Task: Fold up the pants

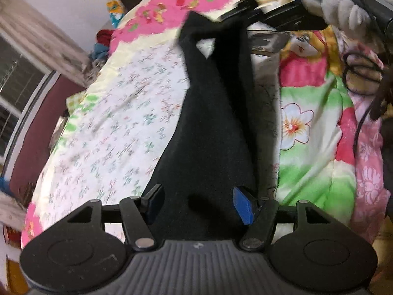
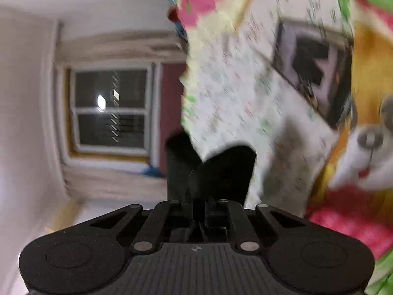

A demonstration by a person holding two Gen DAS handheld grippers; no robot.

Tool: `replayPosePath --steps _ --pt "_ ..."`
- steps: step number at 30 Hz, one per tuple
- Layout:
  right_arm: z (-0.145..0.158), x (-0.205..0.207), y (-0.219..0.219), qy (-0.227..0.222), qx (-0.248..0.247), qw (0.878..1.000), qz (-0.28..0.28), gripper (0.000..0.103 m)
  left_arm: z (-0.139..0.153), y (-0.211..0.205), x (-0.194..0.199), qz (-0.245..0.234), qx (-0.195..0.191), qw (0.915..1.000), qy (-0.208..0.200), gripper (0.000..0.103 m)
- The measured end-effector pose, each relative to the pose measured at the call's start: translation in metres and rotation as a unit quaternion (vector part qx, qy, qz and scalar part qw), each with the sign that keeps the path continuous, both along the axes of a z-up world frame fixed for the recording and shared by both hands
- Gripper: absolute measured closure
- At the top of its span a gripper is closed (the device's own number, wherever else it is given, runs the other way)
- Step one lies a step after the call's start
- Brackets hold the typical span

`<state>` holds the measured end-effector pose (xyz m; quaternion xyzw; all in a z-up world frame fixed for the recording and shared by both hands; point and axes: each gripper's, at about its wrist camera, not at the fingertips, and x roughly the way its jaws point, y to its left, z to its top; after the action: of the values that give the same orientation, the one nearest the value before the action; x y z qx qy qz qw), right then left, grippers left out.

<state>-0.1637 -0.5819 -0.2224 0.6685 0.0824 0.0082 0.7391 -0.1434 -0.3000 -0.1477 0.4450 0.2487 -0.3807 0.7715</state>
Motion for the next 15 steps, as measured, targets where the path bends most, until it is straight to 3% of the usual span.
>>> replayPosePath --steps 2,4,6,8,9,11,13,15 --pt "0.011 -0.016 -0.010 -0.003 -0.026 0.999 -0.035 0.103 0.005 0.006 0.003 0.019 -0.015 0.9996 0.013 0.033" --pt "0.027 -0.027 -0.013 0.015 -0.086 0.995 -0.056 0.103 0.006 0.009 0.005 0.032 -0.021 0.9991 0.020 0.033" --pt "0.031 -0.023 -0.009 0.048 -0.118 0.992 -0.026 0.101 0.005 0.010 0.002 0.034 -0.022 0.9991 0.015 0.033" --pt "0.025 -0.020 0.003 0.102 -0.142 0.985 -0.011 0.090 0.005 0.011 -0.003 0.030 -0.022 0.9992 0.013 0.033" --pt "0.020 -0.021 0.009 0.125 -0.151 0.981 -0.008 0.077 0.005 0.013 -0.005 0.028 -0.022 0.9993 0.011 0.033" --pt "0.007 -0.027 0.022 0.141 -0.120 0.983 0.003 0.060 0.005 0.016 -0.007 0.029 -0.021 0.9992 0.015 0.033" --pt "-0.003 -0.030 0.034 0.136 -0.098 0.986 0.020 0.060 0.004 0.018 -0.007 0.032 -0.021 0.9991 0.018 0.033" --pt "-0.003 -0.029 0.047 0.149 -0.111 0.982 0.033 0.059 0.005 0.018 -0.007 0.036 -0.028 0.9988 0.020 0.033"
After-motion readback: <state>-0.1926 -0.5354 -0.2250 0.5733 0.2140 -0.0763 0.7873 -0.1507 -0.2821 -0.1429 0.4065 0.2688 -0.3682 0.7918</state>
